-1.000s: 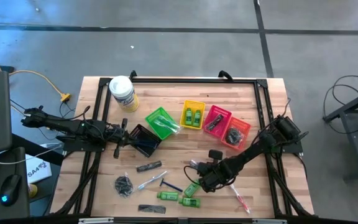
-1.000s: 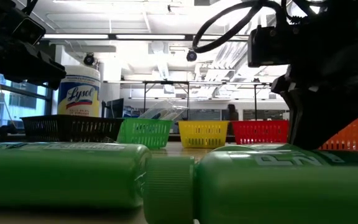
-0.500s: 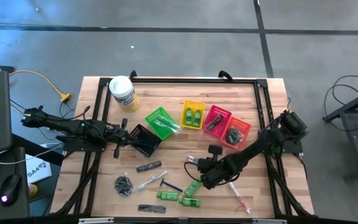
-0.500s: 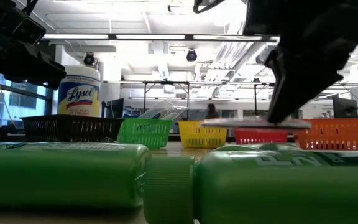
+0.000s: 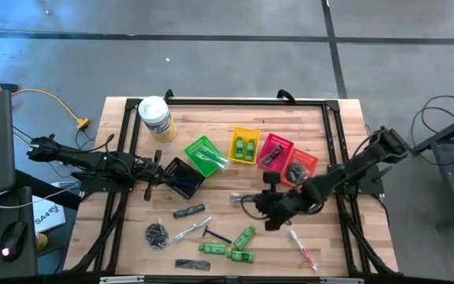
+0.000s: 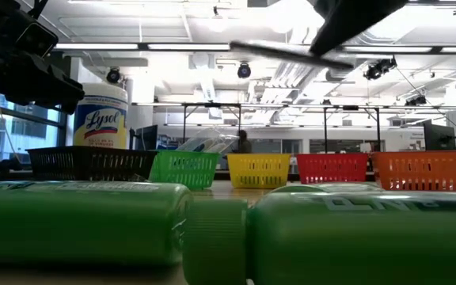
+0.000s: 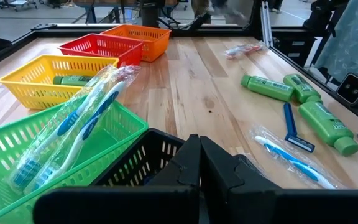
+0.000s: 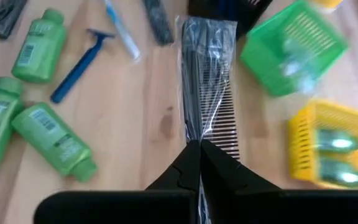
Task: Pick & Place Travel size toiletries
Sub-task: Put the black comb into the red bin
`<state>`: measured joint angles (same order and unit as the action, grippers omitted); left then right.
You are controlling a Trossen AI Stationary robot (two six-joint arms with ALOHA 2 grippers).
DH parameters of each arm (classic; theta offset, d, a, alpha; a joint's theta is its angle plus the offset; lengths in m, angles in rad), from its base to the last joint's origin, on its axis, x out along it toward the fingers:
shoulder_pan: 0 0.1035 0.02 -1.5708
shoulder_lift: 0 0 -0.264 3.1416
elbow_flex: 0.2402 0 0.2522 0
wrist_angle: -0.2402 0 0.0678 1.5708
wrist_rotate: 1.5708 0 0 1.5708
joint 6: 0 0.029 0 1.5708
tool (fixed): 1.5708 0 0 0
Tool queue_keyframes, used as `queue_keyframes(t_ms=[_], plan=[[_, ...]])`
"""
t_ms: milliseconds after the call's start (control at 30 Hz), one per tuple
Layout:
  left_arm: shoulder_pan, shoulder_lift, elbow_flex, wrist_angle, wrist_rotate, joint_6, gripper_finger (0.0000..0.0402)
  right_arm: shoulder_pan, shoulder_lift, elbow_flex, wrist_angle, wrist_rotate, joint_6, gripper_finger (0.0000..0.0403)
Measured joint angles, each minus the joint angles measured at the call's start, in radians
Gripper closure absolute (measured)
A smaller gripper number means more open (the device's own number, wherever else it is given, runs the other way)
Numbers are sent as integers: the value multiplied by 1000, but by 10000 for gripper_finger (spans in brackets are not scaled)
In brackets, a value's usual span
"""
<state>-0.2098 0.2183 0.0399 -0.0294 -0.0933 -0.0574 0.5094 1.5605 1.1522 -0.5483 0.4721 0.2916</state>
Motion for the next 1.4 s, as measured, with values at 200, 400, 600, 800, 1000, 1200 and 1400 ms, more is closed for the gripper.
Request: queue_keyframes(t_ms=[200, 400, 600, 800, 1000, 1200, 1400], plan=[[0, 0, -1, 3, 0, 0, 402, -49, -156, -77, 39, -8, -80, 400], [0, 0, -1, 4, 0, 0, 402, -88, -372, -249, 230, -69, -192, 400], [0, 0, -1, 4, 0, 0, 402, -141, -597, -476, 450, -235, -270, 400], [0, 0, -1, 4, 0, -25, 402, -171, -811, -677, 552, -263, -279, 400], [0, 0, 0, 4, 0, -26, 402, -183, -1009, -846, 642, -266, -267, 400], [0, 0, 0, 4, 0, -26, 402, -183, -1145, -945, 643, -248, -242, 400], [0, 0, 0, 4, 0, -27, 402, -182, -1195, -973, 640, -234, -220, 400]])
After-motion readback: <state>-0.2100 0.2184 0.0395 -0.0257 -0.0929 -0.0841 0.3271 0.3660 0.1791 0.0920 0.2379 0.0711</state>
